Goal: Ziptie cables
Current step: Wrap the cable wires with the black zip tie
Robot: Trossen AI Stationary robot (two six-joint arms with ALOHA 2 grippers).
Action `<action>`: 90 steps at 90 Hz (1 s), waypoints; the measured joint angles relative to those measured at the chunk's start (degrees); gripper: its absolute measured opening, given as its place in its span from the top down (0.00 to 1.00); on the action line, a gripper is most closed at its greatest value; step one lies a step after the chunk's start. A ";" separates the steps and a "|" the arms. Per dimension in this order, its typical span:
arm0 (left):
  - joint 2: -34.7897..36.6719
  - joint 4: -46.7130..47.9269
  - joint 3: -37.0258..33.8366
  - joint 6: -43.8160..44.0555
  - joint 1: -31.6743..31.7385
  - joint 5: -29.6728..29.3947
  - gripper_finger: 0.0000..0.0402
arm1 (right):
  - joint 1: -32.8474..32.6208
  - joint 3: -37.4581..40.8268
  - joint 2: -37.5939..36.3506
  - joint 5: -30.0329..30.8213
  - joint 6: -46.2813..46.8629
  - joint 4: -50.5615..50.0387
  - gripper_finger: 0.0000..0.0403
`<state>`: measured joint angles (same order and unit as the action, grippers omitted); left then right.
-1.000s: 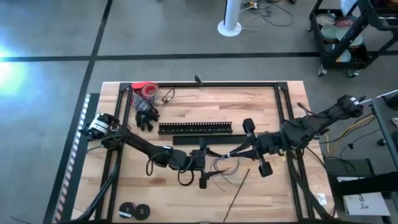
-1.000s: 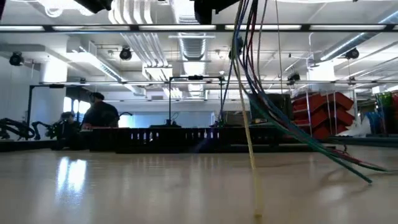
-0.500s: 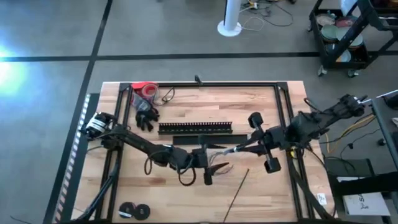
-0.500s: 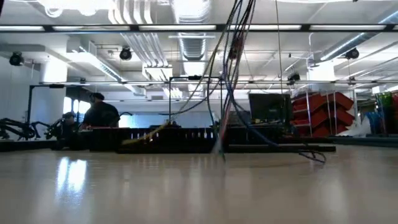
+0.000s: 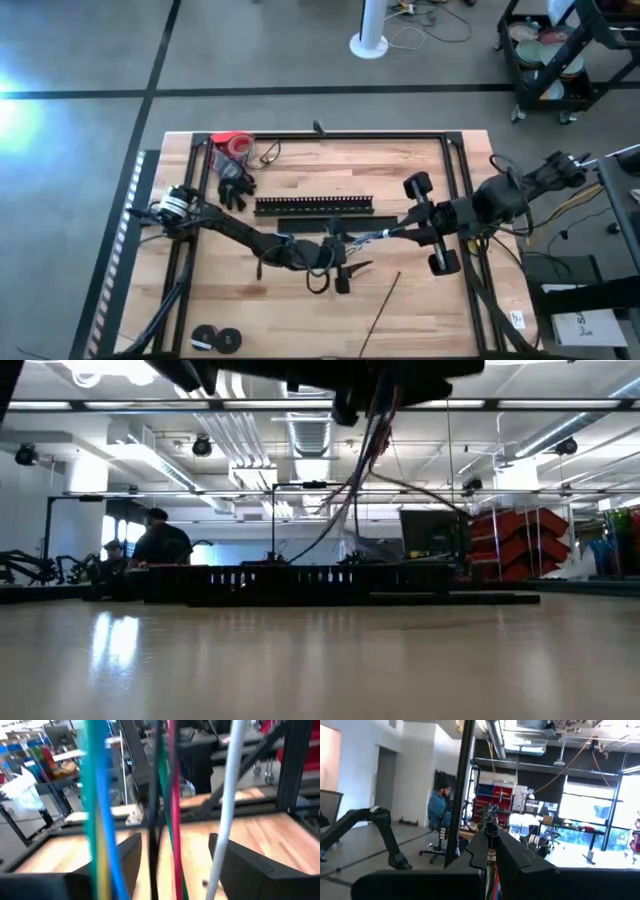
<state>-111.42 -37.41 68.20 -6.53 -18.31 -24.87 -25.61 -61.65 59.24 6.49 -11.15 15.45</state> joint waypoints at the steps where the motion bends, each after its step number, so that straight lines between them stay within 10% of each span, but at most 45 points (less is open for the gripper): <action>1: -0.01 0.44 0.00 -0.01 0.00 0.05 0.51 | 0.00 0.00 0.00 -0.20 0.04 -0.02 0.99; 30: 3.83 13.91 -0.04 1.31 -0.07 0.57 0.97 | -0.02 0.00 -0.55 -4.17 2.16 -3.18 0.99; 90: 20.44 46.48 -0.09 5.97 -0.35 9.38 1.00 | -1.09 0.00 -5.53 -4.69 15.34 -28.47 0.99</action>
<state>-90.99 9.07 68.12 -0.56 -18.65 -15.49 -26.69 -61.65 53.71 1.80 4.19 -13.02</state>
